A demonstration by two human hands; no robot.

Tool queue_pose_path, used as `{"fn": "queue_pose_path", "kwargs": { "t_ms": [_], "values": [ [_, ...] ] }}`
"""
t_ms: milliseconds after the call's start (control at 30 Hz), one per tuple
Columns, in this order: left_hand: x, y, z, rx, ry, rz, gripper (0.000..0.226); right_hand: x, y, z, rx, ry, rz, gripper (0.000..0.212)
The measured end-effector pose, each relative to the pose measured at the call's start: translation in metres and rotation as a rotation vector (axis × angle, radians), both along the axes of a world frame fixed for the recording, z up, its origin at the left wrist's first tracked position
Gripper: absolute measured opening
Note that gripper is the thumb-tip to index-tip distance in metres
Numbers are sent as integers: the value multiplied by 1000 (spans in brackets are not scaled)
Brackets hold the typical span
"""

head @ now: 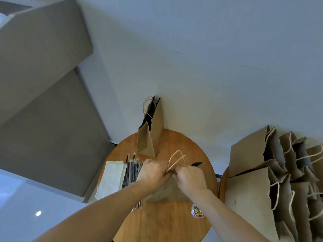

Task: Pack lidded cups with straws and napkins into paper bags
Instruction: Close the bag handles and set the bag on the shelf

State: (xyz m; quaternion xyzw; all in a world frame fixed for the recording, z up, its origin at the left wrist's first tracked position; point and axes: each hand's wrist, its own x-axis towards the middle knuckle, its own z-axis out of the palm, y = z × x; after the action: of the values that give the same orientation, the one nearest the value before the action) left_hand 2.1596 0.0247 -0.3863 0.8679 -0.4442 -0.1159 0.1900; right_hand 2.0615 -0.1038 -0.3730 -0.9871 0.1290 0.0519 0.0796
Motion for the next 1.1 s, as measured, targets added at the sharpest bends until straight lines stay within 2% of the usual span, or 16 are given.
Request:
{"fn": "queue_pose_path", "kwargs": {
  "t_ms": [67,133,167,200,233,267,333,400,433,467,533,600,700,733,900,1100],
  "values": [
    [4,1,5,25,24,13,34,-8,-2,4,56,-139,43,20],
    [12,5,11,47,58,21,14,-19,-11,9,132,-367,86,20],
    [16,10,11,61,77,28,13,-25,-18,11,143,-498,95,18],
    [20,17,9,91,99,45,35,-32,-26,13,137,-580,81,21],
    [24,25,6,106,143,63,56,-37,-36,14,143,-583,38,29],
    [28,33,2,109,190,103,69,-42,-47,15,169,-522,-36,43],
    [31,47,-8,108,319,183,80,-50,-67,8,286,-284,-179,79],
    [31,54,-18,90,456,245,74,-54,-78,-1,467,-79,-236,104],
    [30,55,-22,73,511,273,66,-54,-81,-7,546,-33,-239,108],
    [30,56,-26,50,551,304,56,-53,-82,-12,608,-15,-247,107],
    [28,57,-29,4,593,345,36,-50,-82,-21,695,-17,-297,93],
    [26,58,-31,-1,600,386,25,-46,-83,-29,724,-41,-341,67],
    [22,60,-31,-6,587,414,18,-42,-80,-34,644,-60,-373,23],
    [21,60,-30,-9,581,418,18,-42,-79,-34,618,-76,-391,17],
    [15,63,-15,-27,536,434,16,-49,-69,-25,670,-183,-467,9],
    [13,95,31,-196,549,469,16,-43,-47,12,790,-360,-416,5]
  ]
}}
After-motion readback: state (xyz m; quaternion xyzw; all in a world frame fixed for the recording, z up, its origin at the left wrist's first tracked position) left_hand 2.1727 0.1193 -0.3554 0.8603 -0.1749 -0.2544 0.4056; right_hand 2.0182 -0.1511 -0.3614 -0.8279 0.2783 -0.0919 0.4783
